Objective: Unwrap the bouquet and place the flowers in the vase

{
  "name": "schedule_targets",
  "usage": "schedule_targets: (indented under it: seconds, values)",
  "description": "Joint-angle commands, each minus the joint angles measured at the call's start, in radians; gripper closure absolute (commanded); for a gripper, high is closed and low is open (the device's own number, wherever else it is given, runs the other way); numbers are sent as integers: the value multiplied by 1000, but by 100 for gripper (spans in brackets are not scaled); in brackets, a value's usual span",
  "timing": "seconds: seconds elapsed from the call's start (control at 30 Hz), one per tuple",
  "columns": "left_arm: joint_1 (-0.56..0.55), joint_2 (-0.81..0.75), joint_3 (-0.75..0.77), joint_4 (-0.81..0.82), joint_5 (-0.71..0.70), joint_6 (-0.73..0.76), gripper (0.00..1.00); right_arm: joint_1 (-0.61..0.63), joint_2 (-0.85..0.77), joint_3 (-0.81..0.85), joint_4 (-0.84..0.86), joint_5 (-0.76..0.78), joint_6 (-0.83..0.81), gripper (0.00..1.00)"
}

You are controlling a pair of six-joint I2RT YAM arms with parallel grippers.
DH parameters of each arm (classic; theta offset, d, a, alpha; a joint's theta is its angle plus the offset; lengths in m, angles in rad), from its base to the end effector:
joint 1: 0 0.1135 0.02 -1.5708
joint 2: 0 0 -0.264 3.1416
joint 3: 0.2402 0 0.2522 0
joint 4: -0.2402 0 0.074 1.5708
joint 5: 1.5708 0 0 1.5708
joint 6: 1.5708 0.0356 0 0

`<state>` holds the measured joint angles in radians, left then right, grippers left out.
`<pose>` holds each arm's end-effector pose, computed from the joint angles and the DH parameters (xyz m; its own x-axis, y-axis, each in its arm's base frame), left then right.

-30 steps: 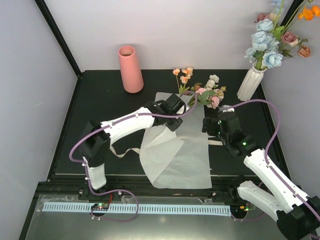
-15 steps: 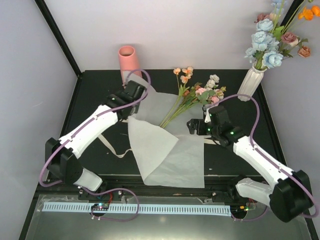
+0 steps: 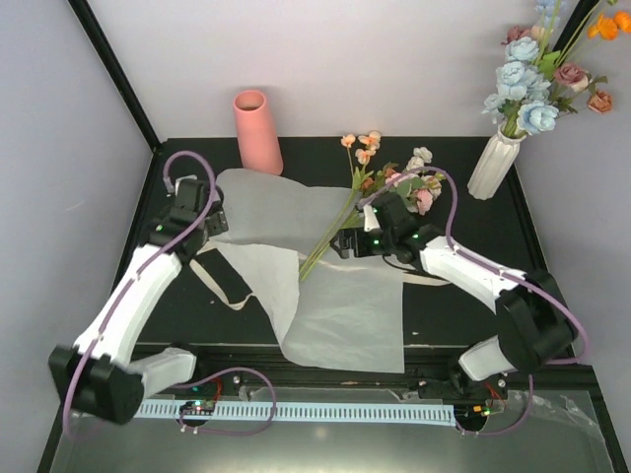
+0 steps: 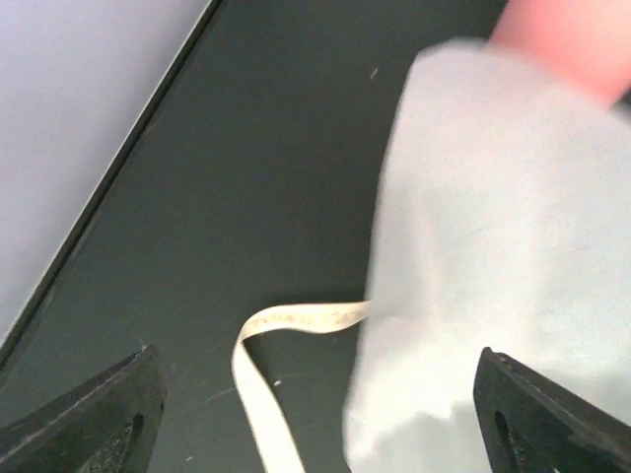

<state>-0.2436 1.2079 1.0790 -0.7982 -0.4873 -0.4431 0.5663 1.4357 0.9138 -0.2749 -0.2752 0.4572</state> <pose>0.2371 -0.0418 0.3040 -0.6758 -0.2224 -0.7028 -0.3866 0.9187 0.0811 0.2500 0.1704 0.2276 -0.8402 -0.0307 -0.5414 -0.3407 0.8067 0.4829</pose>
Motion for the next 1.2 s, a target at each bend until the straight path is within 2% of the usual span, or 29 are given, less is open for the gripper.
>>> schedule_targets:
  seconds: [0.0,0.23,0.4,0.57,0.8,1.17]
  values:
    - [6,-195,-32,131,144,1,9,78,78,84,17,-21,-17,0]
    - [6,-316,2,104,243,90,2,253,206,210,14,-16,-11,0]
    - [6,-390,5,108,309,112,1,415,339,311,22,-32,0,0]
    - [6,-454,21,112,348,137,1,526,475,439,2,-60,-12,0]
    - [6,-489,17,102,381,173,1,569,621,547,-34,-127,-36,0]
    - [6,-519,-30,116,417,173,1,576,764,600,-42,-162,18,1]
